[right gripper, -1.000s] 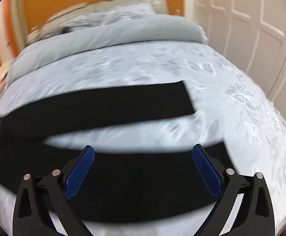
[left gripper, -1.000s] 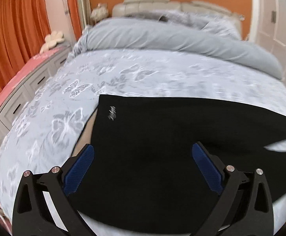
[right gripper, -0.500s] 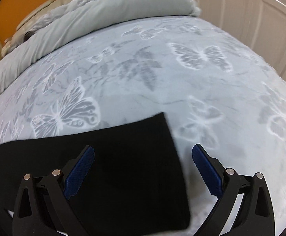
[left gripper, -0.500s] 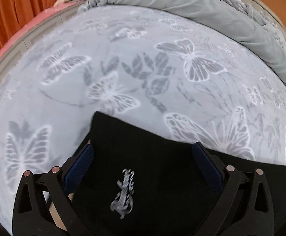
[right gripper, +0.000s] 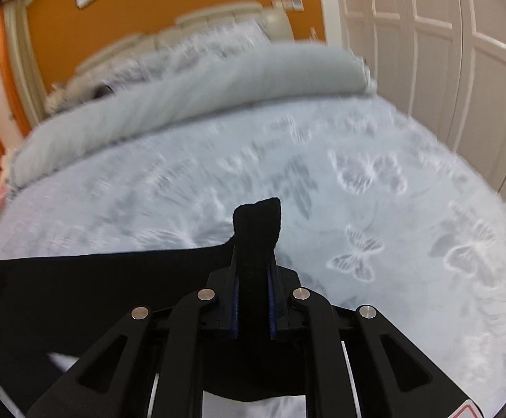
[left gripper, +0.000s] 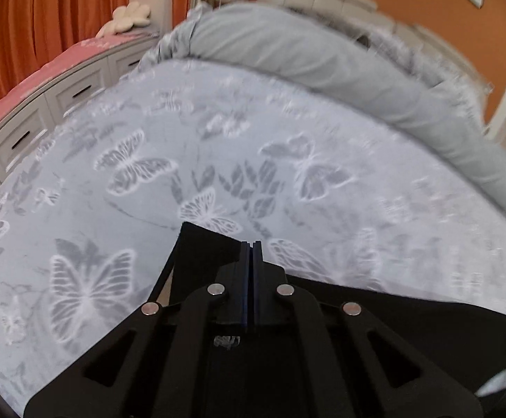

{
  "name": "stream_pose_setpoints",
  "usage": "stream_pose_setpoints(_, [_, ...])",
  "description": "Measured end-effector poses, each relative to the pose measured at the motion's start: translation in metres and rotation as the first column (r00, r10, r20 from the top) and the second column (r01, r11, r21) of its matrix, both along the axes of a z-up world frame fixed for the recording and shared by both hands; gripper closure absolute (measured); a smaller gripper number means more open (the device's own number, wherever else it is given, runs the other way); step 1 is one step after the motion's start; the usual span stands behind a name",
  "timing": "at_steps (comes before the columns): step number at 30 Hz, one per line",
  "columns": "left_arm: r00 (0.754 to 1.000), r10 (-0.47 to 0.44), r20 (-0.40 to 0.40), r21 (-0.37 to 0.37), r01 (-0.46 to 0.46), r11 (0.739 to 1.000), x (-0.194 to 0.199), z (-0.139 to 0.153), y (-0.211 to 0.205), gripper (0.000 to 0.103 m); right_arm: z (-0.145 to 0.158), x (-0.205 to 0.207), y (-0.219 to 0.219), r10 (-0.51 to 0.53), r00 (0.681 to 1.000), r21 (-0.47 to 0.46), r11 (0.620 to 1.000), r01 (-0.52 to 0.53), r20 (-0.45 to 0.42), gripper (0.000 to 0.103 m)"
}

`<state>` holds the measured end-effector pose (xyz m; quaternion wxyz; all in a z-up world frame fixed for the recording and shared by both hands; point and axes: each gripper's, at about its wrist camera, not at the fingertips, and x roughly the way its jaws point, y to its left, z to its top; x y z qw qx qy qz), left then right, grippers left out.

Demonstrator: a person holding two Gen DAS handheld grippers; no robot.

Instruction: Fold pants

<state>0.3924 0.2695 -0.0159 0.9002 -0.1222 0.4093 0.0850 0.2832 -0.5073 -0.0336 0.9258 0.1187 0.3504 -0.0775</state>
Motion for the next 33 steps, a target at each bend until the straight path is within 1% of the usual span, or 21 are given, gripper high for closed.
stream_pose_setpoints(2, [0.999, -0.024, 0.034, -0.019, 0.024, 1.000, -0.031, 0.025, 0.003, 0.103, 0.028, -0.029, 0.003, 0.023, 0.998, -0.006, 1.000, -0.023, 0.050, 0.093])
stream_pose_setpoints(5, [0.995, -0.066, 0.080, -0.035, 0.069, 0.997, -0.082, 0.053, 0.008, 0.103, 0.057, -0.074, 0.009, 0.053, 0.994, -0.022, 0.998, -0.051, 0.098, 0.093])
stream_pose_setpoints(7, [0.993, -0.083, 0.086, -0.035, 0.086, 0.996, -0.118, 0.063, 0.011, 0.103, 0.069, -0.109, 0.011, 0.071, 0.992, -0.046, 0.997, -0.066, 0.109, 0.093])
stream_pose_setpoints(9, [0.992, -0.100, 0.075, -0.030, 0.102, 0.994, -0.156, 0.061, 0.019, 0.103, 0.068, -0.137, 0.009, 0.081, 0.992, -0.051, 0.996, -0.076, 0.099, 0.093])
stream_pose_setpoints(11, [0.993, -0.107, 0.052, -0.015, 0.108, 0.994, -0.187, 0.052, 0.026, 0.103, 0.056, -0.164, 0.008, 0.090, 0.994, -0.057, 0.995, -0.086, 0.064, 0.093])
stream_pose_setpoints(13, [0.996, -0.085, 0.019, 0.042, 0.084, 0.996, -0.221, 0.035, 0.033, 0.103, 0.035, -0.183, 0.006, 0.091, 0.996, -0.051, 0.995, -0.090, 0.017, 0.093])
stream_pose_setpoints(15, [0.996, -0.081, -0.034, 0.070, 0.084, 0.994, -0.244, 0.010, 0.041, 0.103, 0.002, -0.198, 0.006, 0.085, 0.995, -0.035, 0.996, -0.087, -0.052, 0.092])
stream_pose_setpoints(16, [0.995, -0.071, -0.072, 0.077, 0.076, 0.994, -0.253, -0.006, 0.044, 0.103, -0.022, -0.203, 0.004, 0.073, 0.992, -0.013, 0.997, -0.074, -0.103, 0.091])
stream_pose_setpoints(18, [0.989, -0.053, -0.138, 0.059, 0.062, 0.996, -0.264, -0.035, 0.048, 0.101, -0.053, -0.207, 0.003, 0.032, 0.985, 0.012, 0.999, -0.031, -0.172, 0.082])
stream_pose_setpoints(19, [0.986, -0.033, -0.164, 0.050, 0.041, 0.998, -0.270, -0.047, 0.050, 0.101, -0.068, -0.214, -0.001, -0.018, 0.980, 0.015, 1.000, 0.022, -0.199, 0.080])
stream_pose_setpoints(20, [0.985, -0.030, -0.169, 0.014, 0.033, 0.999, -0.276, -0.053, 0.051, 0.101, -0.073, -0.221, -0.003, -0.041, 0.980, 0.033, 0.998, 0.049, -0.195, 0.075])
stream_pose_setpoints(21, [0.985, -0.029, -0.168, -0.045, 0.022, 0.999, -0.284, -0.056, 0.051, 0.101, -0.074, -0.233, -0.007, -0.068, 0.983, 0.071, 0.994, 0.081, -0.173, 0.065])
stream_pose_setpoints(22, [0.986, -0.029, -0.162, -0.079, 0.016, 0.997, -0.289, -0.054, 0.049, 0.098, -0.072, -0.242, -0.009, -0.090, 0.984, 0.090, 0.990, 0.105, -0.156, 0.058])
stream_pose_setpoints(23, [0.987, -0.029, -0.158, -0.094, 0.014, 0.995, -0.292, -0.051, 0.046, 0.093, -0.065, -0.256, -0.015, -0.128, 0.984, 0.111, 0.984, 0.142, -0.124, 0.042])
stream_pose_setpoints(24, [0.987, -0.034, -0.157, -0.100, 0.018, 0.995, -0.294, -0.044, 0.038, 0.075, -0.056, -0.270, -0.018, -0.156, 0.984, 0.129, 0.978, 0.166, -0.087, 0.032])
stream_pose_setpoints(25, [0.988, -0.034, -0.153, -0.096, 0.019, 0.995, -0.294, -0.041, 0.034, 0.042, -0.045, -0.282, -0.017, -0.171, 0.984, 0.148, 0.973, 0.177, -0.052, 0.031])
stream_pose_setpoints(27, [0.992, -0.018, -0.125, -0.099, 0.006, 0.995, -0.293, -0.033, 0.021, 0.012, -0.029, -0.299, -0.011, -0.155, 0.988, 0.191, 0.970, 0.152, -0.002, 0.031])
stream_pose_setpoints(28, [0.993, -0.019, -0.117, -0.121, 0.005, 0.993, -0.288, -0.030, 0.015, 0.012, -0.024, -0.306, -0.007, -0.150, 0.989, 0.205, 0.968, 0.145, 0.012, 0.031])
stream_pose_setpoints(30, [0.990, -0.017, -0.143, -0.191, -0.010, 0.982, -0.280, -0.039, 0.013, 0.012, -0.012, -0.312, 0.004, -0.128, 0.991, 0.224, 0.968, 0.115, 0.045, 0.029])
stream_pose_setpoints(32, [0.984, -0.002, -0.178, -0.284, -0.049, 0.958, -0.267, -0.052, 0.017, 0.012, -0.003, -0.309, 0.022, -0.104, 0.993, 0.218, 0.972, 0.088, 0.060, 0.029])
stream_pose_setpoints(33, [0.979, 0.012, -0.202, -0.333, -0.080, 0.940, -0.260, -0.062, 0.020, 0.013, 0.000, -0.307, 0.030, -0.084, 0.994, 0.222, 0.973, 0.066, 0.070, 0.029])
